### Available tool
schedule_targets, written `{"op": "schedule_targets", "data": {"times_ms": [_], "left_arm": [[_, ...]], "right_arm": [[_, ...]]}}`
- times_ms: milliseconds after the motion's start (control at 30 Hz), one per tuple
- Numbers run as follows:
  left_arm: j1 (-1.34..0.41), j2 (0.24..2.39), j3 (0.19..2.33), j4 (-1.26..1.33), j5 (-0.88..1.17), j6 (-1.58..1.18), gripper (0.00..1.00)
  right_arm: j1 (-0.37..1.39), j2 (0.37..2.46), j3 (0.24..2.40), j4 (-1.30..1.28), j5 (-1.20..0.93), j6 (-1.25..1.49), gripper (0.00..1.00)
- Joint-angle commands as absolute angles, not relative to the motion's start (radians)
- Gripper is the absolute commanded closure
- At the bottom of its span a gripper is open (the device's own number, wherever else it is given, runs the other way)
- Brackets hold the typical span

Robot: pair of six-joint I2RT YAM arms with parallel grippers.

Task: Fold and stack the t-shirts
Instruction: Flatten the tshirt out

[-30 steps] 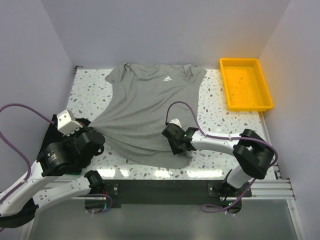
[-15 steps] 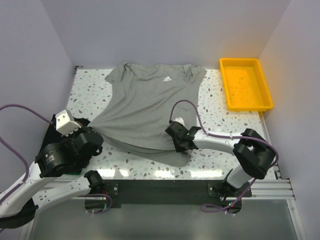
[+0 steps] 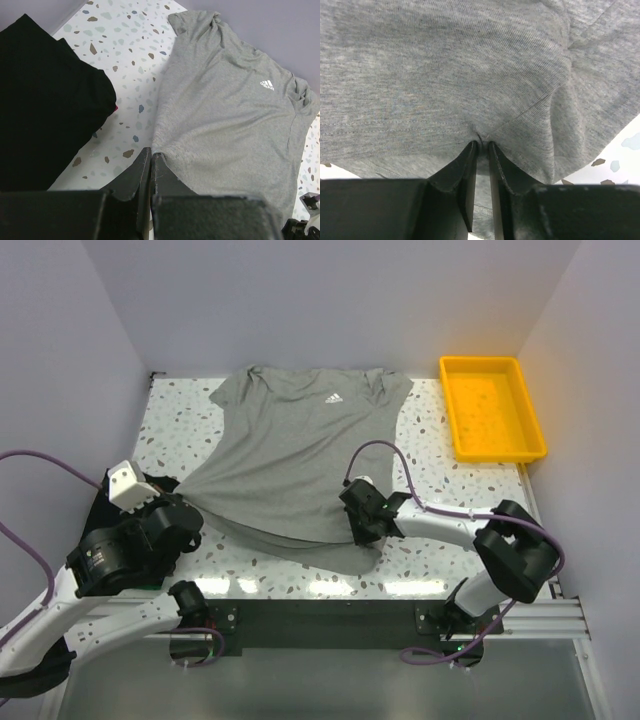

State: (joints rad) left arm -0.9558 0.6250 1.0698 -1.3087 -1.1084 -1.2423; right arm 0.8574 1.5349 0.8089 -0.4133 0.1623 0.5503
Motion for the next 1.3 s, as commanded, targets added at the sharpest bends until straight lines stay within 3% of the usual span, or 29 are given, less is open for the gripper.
{"op": "schedule_targets", "data": {"times_ms": [0,1033,1267], "left_arm": [[-0.953,0.617,1.104,-1.316,-1.164,-1.226,1.0],[-0.953,0.618,1.054,-1.315,-1.114,-1.235,1.0],[-0.953,0.617,1.042,-1.308,-1.106,-1.238,1.0]], "right_arm": [[0.833,1.509,0.787,-0.364,0.104,0.568,0.82],[0.729,1.367,0.77,-0.377,0.012,0.63,0.87],[0.813,1.449,0.848,-0.435,0.14,0.589,0.8]]}}
